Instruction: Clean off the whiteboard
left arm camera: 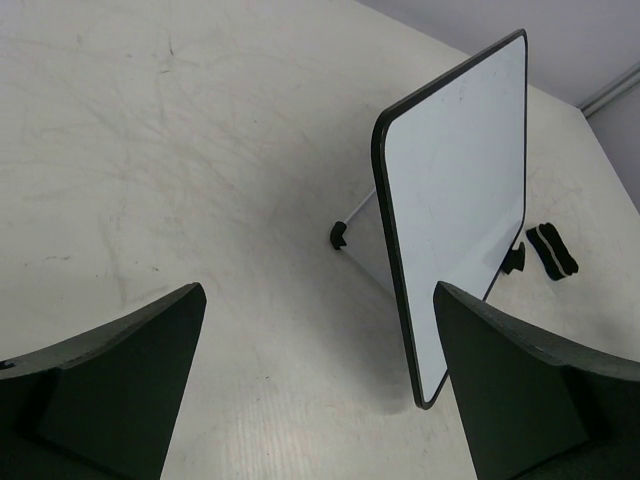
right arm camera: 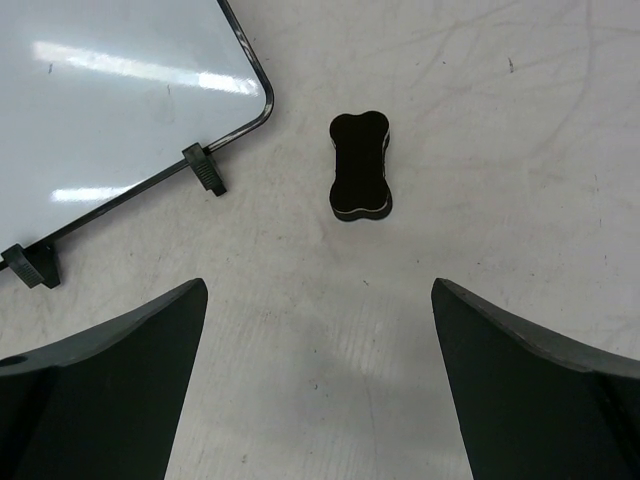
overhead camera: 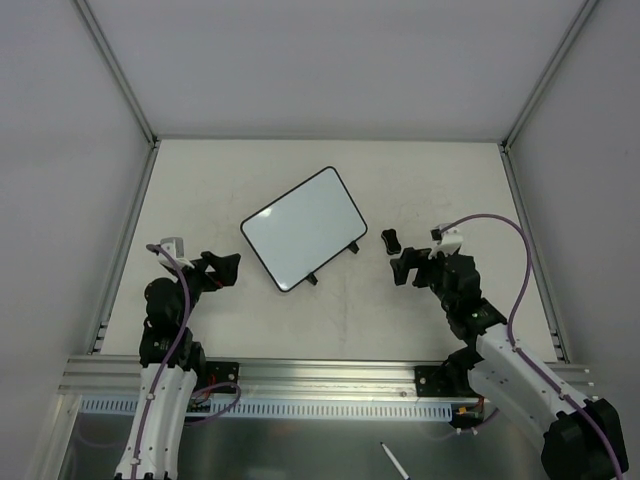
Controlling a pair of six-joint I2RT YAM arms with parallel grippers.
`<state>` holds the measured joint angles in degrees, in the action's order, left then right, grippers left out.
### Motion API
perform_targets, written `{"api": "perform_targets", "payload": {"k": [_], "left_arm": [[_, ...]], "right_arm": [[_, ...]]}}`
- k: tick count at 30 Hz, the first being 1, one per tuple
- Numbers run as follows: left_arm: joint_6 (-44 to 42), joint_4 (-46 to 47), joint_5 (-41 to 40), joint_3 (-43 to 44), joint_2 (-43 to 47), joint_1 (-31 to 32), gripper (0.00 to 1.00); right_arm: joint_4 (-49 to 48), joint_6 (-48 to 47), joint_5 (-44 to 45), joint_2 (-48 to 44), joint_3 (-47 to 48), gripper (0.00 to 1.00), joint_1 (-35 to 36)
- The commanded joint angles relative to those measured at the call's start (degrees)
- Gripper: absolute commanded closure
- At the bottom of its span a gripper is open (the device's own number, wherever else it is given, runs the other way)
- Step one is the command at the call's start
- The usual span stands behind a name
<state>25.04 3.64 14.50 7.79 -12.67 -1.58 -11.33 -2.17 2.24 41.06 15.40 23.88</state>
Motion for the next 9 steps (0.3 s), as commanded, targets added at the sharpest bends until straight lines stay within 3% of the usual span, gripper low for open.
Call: {"api": "perform_targets", "payload": {"k": [1, 9], "left_arm": [[0.2, 0.6, -1.8, -0.7, 0.9, -0.4, 0.01], [0.3, 0.6, -2.0, -0.3, -0.6, -0.4, 0.01]], "right_arm": [[-4.3, 0.9, 2.5, 0.3, 1.3, 0.01, 0.2], [-4.2, 0.9, 2.4, 0.6, 1.6, 0.01, 0.4]]}}
